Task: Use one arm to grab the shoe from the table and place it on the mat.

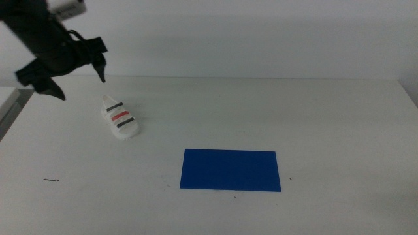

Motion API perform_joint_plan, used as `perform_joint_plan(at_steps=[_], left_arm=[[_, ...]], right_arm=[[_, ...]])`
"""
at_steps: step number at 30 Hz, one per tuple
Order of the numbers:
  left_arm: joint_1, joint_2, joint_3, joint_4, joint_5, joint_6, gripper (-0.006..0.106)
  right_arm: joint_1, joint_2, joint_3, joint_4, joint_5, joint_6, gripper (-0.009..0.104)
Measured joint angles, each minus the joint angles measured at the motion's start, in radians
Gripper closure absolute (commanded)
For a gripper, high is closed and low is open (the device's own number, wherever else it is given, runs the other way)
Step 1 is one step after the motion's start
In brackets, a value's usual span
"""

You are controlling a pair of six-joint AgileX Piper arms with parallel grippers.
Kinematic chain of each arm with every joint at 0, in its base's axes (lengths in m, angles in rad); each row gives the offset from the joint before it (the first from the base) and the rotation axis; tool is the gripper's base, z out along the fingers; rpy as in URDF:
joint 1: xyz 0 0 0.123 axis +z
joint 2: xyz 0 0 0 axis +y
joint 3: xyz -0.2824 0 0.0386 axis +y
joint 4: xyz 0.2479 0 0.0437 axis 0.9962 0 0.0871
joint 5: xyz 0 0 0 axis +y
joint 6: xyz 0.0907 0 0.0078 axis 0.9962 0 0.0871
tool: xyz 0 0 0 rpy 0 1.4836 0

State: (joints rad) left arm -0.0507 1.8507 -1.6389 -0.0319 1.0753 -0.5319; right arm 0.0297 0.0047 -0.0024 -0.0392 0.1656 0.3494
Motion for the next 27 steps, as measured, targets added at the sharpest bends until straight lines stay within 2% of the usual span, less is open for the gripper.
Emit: perform_joint_plan(at_steps=[7,16,19,21,23,27], left_arm=[[0.0,0.269,-0.253,-0.024,0.095,-0.032,0.007],[0.0,0.423,-0.287,-0.047,0.029,-0.062,0.007],[-0.008,0.453,-0.288,-0.045,0.005,-0.069,0.01],[-0.011,0.464,-0.289,-0.037,-0.007,-0.075,0.018],[-0.016,0.47,-0.291,-0.036,-0.012,-0.081,0.03],[-0.022,0.465,-0.293,-0.046,0.015,-0.096,0.065]], right_arm=[[0.0,0.0,0.0,0.0,0.0,0.0,0.016],[0.0,0.0,0.0,0.0,0.0,0.0,0.016],[0.0,0.0,0.0,0.0,0.0,0.0,0.016],[0.0,0.0,0.0,0.0,0.0,0.0,0.016],[0.0,0.0,0.0,0.0,0.0,0.0,0.016],[0.0,0.0,0.0,0.0,0.0,0.0,0.016]])
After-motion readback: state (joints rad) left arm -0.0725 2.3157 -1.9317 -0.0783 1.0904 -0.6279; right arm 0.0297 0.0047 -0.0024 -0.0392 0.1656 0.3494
